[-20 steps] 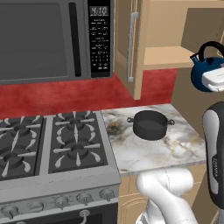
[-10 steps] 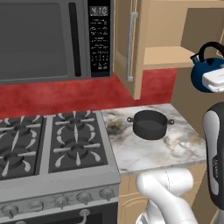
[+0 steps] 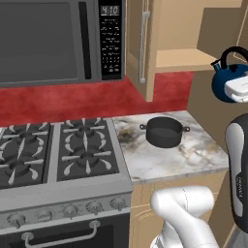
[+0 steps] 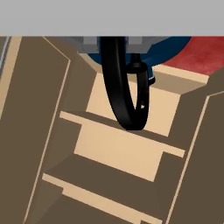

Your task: Pick the kettle from the cabinet and place it on a stove burner. Then pick the pot from the counter and place it on another stove burner. Finally, turn both burners on.

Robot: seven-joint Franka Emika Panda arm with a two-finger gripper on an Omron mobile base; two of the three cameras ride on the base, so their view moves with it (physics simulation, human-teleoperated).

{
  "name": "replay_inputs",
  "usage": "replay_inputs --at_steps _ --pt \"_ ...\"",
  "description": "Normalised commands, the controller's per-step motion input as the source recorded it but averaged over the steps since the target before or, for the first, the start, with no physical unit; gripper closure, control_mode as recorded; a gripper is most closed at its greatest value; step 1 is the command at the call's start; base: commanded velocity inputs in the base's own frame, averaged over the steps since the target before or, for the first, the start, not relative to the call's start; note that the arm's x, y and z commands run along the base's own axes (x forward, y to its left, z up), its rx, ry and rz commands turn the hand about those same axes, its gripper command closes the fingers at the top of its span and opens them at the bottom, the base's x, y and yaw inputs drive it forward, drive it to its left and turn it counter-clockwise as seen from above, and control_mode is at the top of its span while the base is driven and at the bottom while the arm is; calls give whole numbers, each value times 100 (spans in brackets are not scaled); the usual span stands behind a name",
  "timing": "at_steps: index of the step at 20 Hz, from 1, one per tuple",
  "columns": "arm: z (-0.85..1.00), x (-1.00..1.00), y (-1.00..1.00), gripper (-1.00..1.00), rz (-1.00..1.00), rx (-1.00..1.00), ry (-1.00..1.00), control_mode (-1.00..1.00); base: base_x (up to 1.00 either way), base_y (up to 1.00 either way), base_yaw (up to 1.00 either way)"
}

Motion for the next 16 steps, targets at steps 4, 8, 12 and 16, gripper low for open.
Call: replay_inputs --at_steps 4,8,12,16 --pt "0 0 0 100 0 0 0 100 -35 40 0" --pt "0 0 0 100 0 0 0 100 -32 55 0" --pt "0 0 0 100 0 0 0 100 -36 58 0" --pt "0 0 0 100 0 0 0 100 -48 56 0"
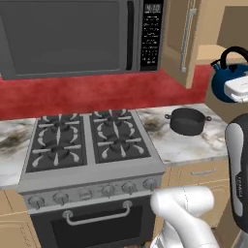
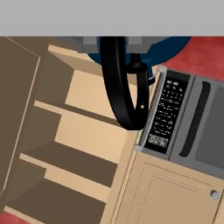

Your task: Pick the kettle from the cabinet and place it on a stove burner. Then pick the pot from the counter and place it on another stove burner. Finally, turn both burners on.

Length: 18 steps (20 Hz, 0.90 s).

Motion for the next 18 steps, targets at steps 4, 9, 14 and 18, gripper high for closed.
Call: replay_inputs --at_steps 4,9,14,18 --pt "0 0 0 100 0 0 0 100 -51 56 0" --pt "0 0 0 100 0 0 0 100 -49 55 0" --pt "0 0 0 100 0 0 0 100 -20 60 0" --pt "0 0 0 100 0 0 0 100 6 65 0"
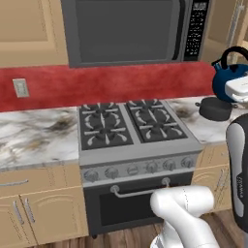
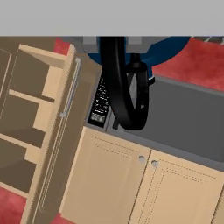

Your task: Pick the kettle from the cabinet and place it on a stove burner. Then pick the pot from the counter and place it on another stove burner. Finally, turn both burners on.

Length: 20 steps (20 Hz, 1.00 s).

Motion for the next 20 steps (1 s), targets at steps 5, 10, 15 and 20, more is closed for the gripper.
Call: replay_inputs --at_steps 5,10,15,20 --pt "0 0 0 100 0 0 0 100 31 59 -2" --pt "0 0 0 100 0 0 0 100 42 31 0" --pt "0 0 0 100 0 0 0 100 53 8 0" --pt "0 0 0 100 0 0 0 100 39 0 0"
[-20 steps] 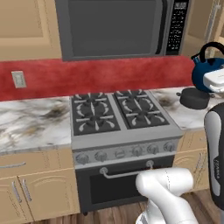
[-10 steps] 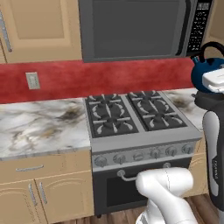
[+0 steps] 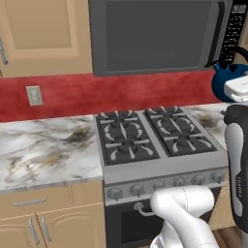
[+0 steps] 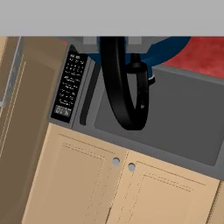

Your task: Pick the kettle from the cabinet and place it on a stove burner. Then pick the pot from the counter and place it on another stove burner. Finally, turn both burners on.

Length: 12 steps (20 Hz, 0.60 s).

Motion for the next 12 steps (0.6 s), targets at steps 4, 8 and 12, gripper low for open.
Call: replay_inputs --at_steps 4,8,12 --pt "0 0 0 100 0 0 0 100 36 0 0" --pt "0 0 0 100 0 0 0 100 33 0 0" --pt "0 0 0 100 0 0 0 100 29 0 0"
